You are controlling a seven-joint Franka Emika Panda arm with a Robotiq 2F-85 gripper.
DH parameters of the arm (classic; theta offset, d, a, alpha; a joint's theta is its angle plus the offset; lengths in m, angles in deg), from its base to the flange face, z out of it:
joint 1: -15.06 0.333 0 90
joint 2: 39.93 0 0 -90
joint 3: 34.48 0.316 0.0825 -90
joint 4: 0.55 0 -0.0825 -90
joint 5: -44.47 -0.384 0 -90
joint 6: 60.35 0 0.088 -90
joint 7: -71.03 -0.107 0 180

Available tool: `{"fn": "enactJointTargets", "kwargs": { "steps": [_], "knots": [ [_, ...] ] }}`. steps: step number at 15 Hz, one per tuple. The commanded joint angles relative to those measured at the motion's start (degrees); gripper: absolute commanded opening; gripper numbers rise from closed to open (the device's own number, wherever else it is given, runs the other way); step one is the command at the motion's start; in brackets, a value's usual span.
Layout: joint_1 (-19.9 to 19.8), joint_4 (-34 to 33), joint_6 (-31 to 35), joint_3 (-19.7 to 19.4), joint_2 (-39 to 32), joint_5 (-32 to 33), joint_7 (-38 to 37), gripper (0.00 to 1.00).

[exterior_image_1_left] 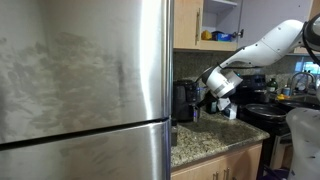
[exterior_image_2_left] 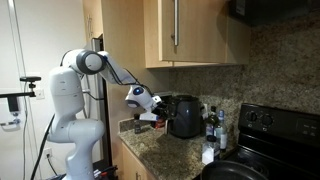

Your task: Turn on the air fryer

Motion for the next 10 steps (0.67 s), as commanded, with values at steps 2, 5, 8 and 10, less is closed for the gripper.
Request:
{"fn": "enactJointTargets", "kwargs": {
  "steps": [2,5,8,10],
  "knots": [
    [7.95,-2.01,8.38,-1.03,-0.03,-1.09,1.1,1.0],
    [-3.51,1.09,6.49,10.05,-0.17,9.25,-10.63,1.0],
    [-2.84,0.91,6.96,9.71,-0.6,9.25,-10.95,1.0],
    [-4.79,-0.58,6.44,9.98,-2.0,11.83,-13.61,1.0]
  ]
}}
